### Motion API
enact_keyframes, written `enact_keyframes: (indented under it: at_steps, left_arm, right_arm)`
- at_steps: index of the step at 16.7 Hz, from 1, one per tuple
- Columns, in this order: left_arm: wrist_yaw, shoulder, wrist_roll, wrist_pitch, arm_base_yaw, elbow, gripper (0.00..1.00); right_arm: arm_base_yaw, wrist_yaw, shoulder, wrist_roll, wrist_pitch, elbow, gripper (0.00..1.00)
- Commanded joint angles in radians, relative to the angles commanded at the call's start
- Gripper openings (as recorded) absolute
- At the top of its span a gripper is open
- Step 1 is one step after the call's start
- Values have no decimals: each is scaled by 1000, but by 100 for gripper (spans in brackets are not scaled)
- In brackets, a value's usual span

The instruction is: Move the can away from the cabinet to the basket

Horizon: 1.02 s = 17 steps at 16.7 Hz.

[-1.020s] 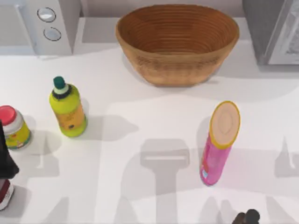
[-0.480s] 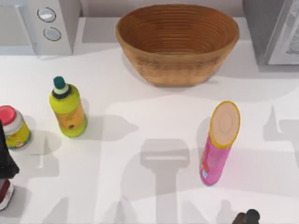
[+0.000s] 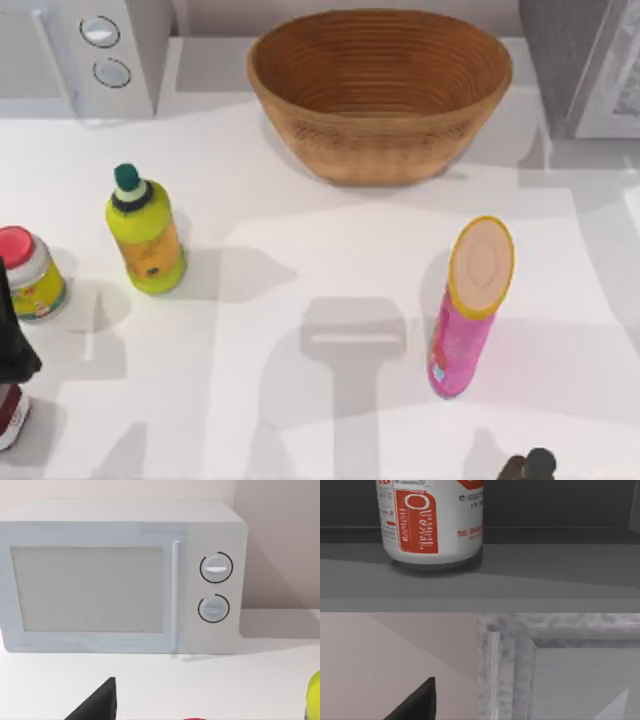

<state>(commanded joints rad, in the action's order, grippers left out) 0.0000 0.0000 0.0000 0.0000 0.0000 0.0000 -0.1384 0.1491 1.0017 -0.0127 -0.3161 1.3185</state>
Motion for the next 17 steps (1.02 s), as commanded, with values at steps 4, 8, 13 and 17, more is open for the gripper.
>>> enact_keyframes:
  at_steps: [4,8,13,17]
  left_arm:
    - [0,0,0,0,0,0,100]
    - [0,0,0,0,0,0,100]
    - [0,0,0,0,0,0,100]
    - [0,0,0,0,0,0,100]
  right_arm:
    - [-30,29,204,-2,-63,265,100]
    - [-45,46,316,-3,-98,411,100]
    - [-46,48,326,-3,-101,423,100]
    - [-72,80,354,-3,-88,441,100]
